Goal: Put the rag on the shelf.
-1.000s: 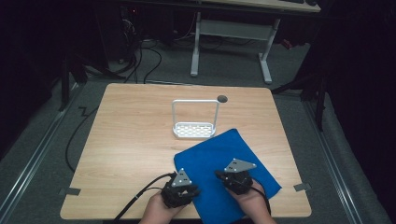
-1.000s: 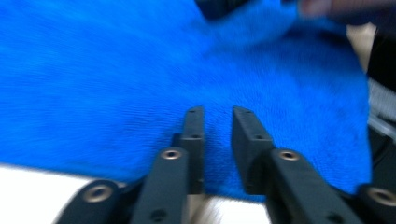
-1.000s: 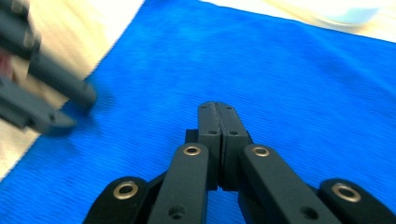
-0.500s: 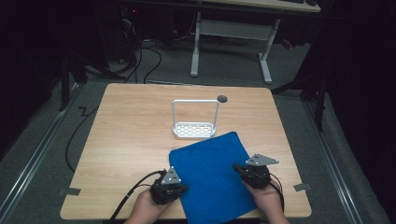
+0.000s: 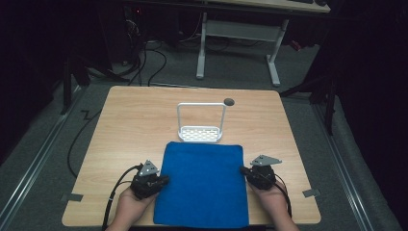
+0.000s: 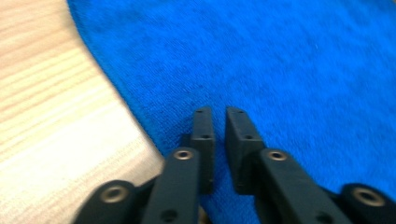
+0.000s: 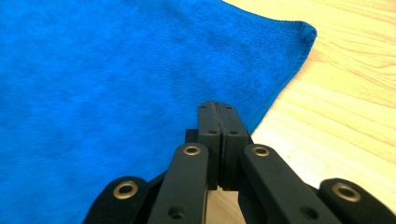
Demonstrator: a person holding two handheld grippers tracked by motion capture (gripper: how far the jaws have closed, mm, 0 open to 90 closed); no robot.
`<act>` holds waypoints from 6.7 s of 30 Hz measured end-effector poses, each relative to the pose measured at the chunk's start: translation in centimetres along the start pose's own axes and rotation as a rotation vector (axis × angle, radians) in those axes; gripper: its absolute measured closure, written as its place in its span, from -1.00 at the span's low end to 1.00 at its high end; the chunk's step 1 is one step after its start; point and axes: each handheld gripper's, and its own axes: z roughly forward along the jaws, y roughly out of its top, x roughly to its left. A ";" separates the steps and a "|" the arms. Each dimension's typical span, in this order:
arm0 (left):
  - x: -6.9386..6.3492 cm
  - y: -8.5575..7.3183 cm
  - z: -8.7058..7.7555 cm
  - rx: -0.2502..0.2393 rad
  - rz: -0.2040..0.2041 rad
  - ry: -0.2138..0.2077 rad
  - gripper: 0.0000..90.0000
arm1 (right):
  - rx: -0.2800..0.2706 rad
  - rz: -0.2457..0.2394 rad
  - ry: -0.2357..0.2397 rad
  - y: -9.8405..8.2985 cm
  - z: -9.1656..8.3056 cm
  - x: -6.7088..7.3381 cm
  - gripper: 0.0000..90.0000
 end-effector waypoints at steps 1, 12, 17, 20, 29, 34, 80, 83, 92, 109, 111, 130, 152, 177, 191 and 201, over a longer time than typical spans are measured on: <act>-0.1 0.1 0.1 -0.007 0.007 -0.002 0.69 | 0.003 0.003 0.002 0.1 0.3 0.0 1.00; -0.6 -0.3 -0.3 0.039 0.032 -0.031 0.68 | 0.017 -0.009 -0.015 -0.4 0.2 0.4 1.00; -1.3 -1.2 -1.2 0.052 0.039 -0.055 0.68 | 0.015 -0.002 0.017 -1.0 -0.4 0.7 1.00; -1.7 -1.6 -1.7 0.058 0.035 -0.075 0.68 | 0.028 -0.004 0.038 -1.6 -1.1 1.2 1.00; -2.2 -2.5 -3.0 0.029 0.069 -0.065 0.62 | 0.024 -0.010 0.068 -1.8 -1.5 1.2 0.87; 0.0 -1.3 -3.5 -0.119 -0.007 0.043 0.55 | -0.031 0.018 0.048 -1.7 -1.7 0.1 0.74; 4.7 2.5 2.5 -0.038 -0.088 0.114 0.80 | 0.047 0.071 -0.106 3.3 3.5 -1.5 0.70; 4.7 2.5 2.5 -0.039 -0.088 0.115 0.80 | 0.023 0.069 -0.094 2.9 3.5 -1.3 0.88; 4.6 2.4 2.3 -0.054 -0.098 0.131 0.94 | -0.007 0.018 -0.085 2.6 3.2 -0.5 0.97; 3.3 2.6 -0.9 -0.235 -0.044 0.138 0.95 | -0.172 0.026 -0.063 3.1 -0.4 1.1 0.97; 3.1 2.7 -1.5 -0.258 -0.036 0.137 0.95 | -0.191 0.025 -0.061 3.2 -0.9 1.3 0.97; 0.0 4.8 -7.2 -0.513 0.038 0.141 0.95 | -0.431 -0.003 -0.069 5.4 -5.6 3.5 0.97; -4.8 6.9 -12.7 -0.707 0.166 0.131 0.95 | -0.675 -0.069 -0.076 7.4 -12.9 5.8 0.97; -0.4 12.6 -11.6 -0.684 0.159 0.168 0.96 | -0.719 -0.076 -0.111 12.0 -13.8 3.5 0.98; 3.6 17.5 -10.3 -0.644 0.148 0.217 0.96 | -0.694 -0.027 -0.129 16.4 -12.1 0.3 0.98; 5.7 20.7 -9.1 -0.632 0.155 0.280 0.96 | -0.691 0.006 -0.168 19.2 -11.0 -1.4 0.98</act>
